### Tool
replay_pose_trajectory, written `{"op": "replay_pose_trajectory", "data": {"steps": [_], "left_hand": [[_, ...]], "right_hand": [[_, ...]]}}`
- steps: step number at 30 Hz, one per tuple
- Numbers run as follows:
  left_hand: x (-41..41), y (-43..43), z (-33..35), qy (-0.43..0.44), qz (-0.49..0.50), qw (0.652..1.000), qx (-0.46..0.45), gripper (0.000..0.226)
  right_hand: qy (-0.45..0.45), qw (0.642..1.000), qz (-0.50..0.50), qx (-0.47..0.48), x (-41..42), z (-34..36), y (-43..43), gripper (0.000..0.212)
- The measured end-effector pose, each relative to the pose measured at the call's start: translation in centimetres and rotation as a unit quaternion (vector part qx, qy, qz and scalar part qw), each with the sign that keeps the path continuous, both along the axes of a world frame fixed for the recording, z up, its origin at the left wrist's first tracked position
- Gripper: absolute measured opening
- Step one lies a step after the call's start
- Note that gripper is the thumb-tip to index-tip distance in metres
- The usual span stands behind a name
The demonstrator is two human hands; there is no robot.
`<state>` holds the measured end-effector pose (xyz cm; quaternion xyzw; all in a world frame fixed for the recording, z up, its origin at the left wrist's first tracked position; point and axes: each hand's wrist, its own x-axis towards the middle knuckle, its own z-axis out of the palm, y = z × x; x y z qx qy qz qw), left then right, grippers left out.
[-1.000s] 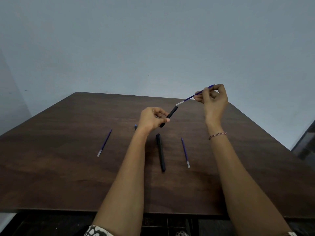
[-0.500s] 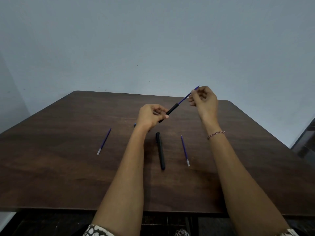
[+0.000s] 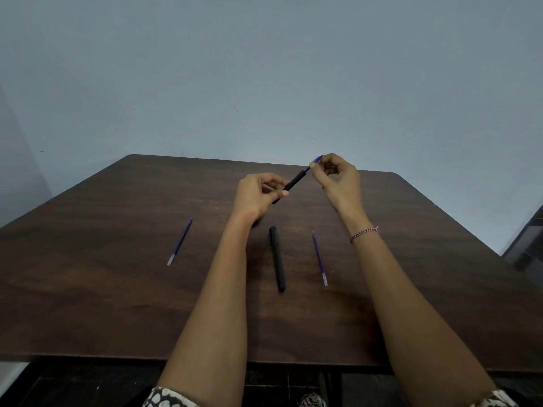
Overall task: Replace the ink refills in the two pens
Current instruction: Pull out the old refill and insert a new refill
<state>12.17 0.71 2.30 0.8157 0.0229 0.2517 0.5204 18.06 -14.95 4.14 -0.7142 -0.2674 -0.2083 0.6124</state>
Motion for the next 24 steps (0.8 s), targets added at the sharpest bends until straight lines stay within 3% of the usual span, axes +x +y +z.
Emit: {"op": "replay_pose_trajectory", "data": {"steps": [8, 11, 17, 24], "left_hand": [[-0.3, 1.9, -0.1, -0.003, 0.087, 0.994, -0.059, 0.015], [-0.7, 2.8, -0.2, -0.003, 0.147, 0.985, -0.09, 0.016], [-1.0, 4.0, -0.5, -0.023, 0.203, 0.971, -0.127, 0.015], [-1.0, 4.1, -0.1, -0.088, 0.222, 0.949, -0.207, 0.016]], "right_hand": [[0.028, 0.999, -0.004, -0.044, -0.2, -1.1, 1.1, 0.019], [0.018, 0.992, -0.001, -0.124, -0.4, -1.8, 2.2, 0.011], [-0.016, 0.929, 0.027, -0.369, -1.2, -1.6, 6.7, 0.013], [-0.009, 0.877, -0.012, -0.48, -2.4, -2.0, 11.5, 0.034]]}}
